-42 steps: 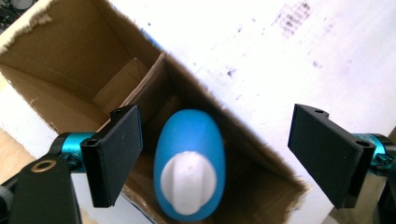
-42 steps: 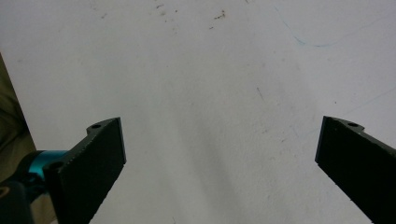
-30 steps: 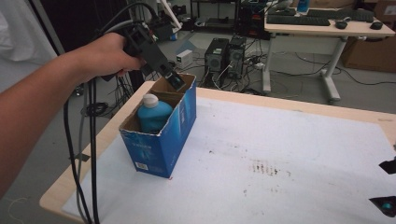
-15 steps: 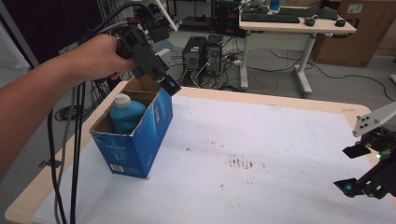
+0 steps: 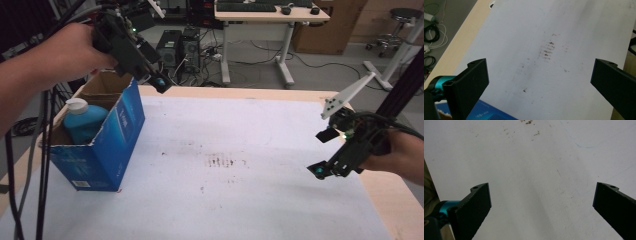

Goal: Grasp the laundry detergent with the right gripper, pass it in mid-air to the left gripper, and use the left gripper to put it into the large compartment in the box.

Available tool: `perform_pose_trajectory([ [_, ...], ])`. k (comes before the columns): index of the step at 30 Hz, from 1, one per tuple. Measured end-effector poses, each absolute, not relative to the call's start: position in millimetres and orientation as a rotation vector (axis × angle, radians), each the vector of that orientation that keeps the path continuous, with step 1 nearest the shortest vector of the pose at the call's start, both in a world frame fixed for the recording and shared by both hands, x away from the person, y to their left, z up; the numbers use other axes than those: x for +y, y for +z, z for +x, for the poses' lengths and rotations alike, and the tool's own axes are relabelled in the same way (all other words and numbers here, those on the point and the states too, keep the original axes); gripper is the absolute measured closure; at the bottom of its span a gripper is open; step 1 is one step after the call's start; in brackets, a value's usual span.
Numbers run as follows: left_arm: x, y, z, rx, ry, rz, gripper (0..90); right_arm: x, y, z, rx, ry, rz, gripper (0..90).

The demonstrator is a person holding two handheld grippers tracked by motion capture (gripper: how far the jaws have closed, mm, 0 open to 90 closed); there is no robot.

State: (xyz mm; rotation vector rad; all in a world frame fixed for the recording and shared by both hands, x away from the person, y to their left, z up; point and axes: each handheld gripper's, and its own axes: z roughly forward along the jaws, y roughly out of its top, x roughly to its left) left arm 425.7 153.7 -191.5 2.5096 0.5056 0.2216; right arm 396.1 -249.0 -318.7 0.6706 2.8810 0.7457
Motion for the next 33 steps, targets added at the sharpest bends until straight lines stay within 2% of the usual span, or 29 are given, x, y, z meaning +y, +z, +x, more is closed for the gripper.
perform_pose_trajectory([
  [10,125.3,-217.8,424.3,0.343,0.095,2.59,1.7,-244.7,-318.9,400.0,2.871,0.749,0.665,0.8],
  [25,101.0,-239.7,407.9,0.193,0.046,2.654,1.6,-246.6,-317.4,403.7,2.852,0.774,0.657,0.8],
  [33,97.3,-252.8,403.1,0.174,0.009,2.658,1.6,-243.3,-319.9,406.9,2.859,0.767,0.649,0.8],
])
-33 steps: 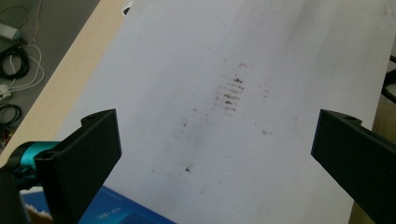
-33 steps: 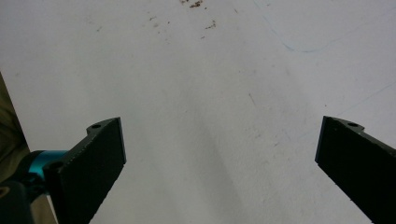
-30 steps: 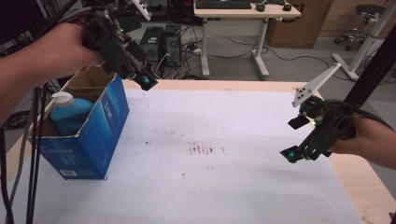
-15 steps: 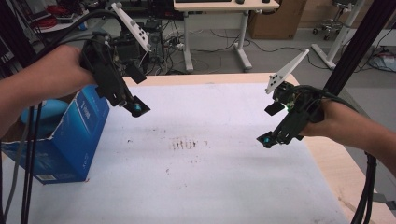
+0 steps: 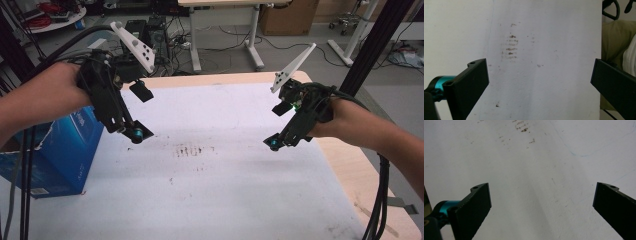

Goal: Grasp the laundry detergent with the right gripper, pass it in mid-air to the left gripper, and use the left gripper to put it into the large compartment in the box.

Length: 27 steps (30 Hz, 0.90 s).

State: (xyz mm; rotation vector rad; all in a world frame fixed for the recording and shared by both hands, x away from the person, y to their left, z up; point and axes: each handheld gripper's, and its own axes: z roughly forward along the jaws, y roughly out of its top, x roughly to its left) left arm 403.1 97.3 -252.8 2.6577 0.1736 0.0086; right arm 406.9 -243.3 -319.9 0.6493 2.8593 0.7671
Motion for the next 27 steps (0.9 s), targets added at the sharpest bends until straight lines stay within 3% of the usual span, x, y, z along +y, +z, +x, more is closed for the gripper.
perform_pose_trajectory([
  [27,96.4,-275.2,405.7,0.16,-0.054,2.664,1.6,-235.1,-324.3,406.1,2.874,0.717,0.634,0.8],
])
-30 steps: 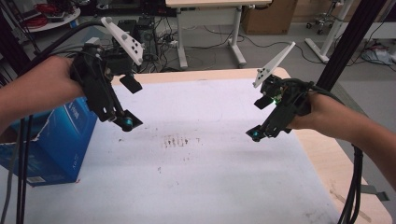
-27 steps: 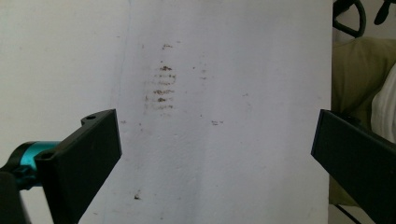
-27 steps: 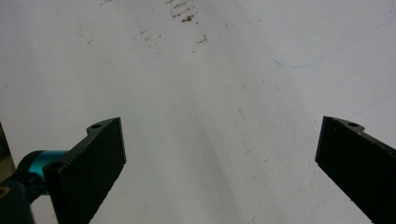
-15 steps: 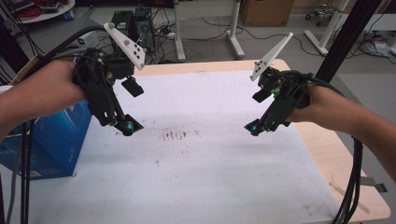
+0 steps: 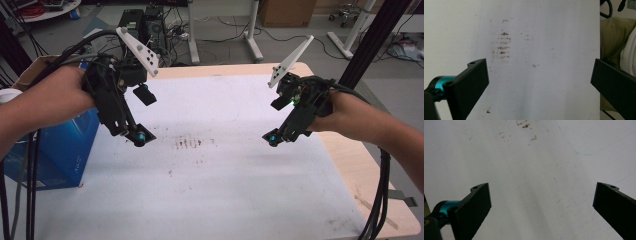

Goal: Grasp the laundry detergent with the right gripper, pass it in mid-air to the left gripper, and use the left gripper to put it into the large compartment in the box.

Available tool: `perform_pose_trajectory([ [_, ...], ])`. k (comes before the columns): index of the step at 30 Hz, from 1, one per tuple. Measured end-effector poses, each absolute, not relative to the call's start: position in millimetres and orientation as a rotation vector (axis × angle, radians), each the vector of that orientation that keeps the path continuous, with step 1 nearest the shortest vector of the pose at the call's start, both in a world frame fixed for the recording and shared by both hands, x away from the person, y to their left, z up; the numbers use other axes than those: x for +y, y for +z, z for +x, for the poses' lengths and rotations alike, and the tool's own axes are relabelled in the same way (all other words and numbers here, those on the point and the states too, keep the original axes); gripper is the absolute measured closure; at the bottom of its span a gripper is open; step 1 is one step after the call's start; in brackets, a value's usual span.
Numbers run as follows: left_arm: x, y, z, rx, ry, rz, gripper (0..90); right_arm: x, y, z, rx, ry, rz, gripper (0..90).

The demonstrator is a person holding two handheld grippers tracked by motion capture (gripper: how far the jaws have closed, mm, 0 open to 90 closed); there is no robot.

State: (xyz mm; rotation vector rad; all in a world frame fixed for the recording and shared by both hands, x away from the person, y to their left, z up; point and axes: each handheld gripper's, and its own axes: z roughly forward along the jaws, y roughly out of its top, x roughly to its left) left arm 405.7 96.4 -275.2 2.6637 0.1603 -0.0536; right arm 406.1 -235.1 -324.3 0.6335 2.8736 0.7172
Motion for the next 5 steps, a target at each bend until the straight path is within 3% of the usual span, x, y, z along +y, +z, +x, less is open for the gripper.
perform_pose_trajectory([
  [5,96.9,-276.8,407.4,0.159,-0.054,2.666,1.6,-234.7,-323.7,404.8,2.869,0.723,0.627,0.8],
])
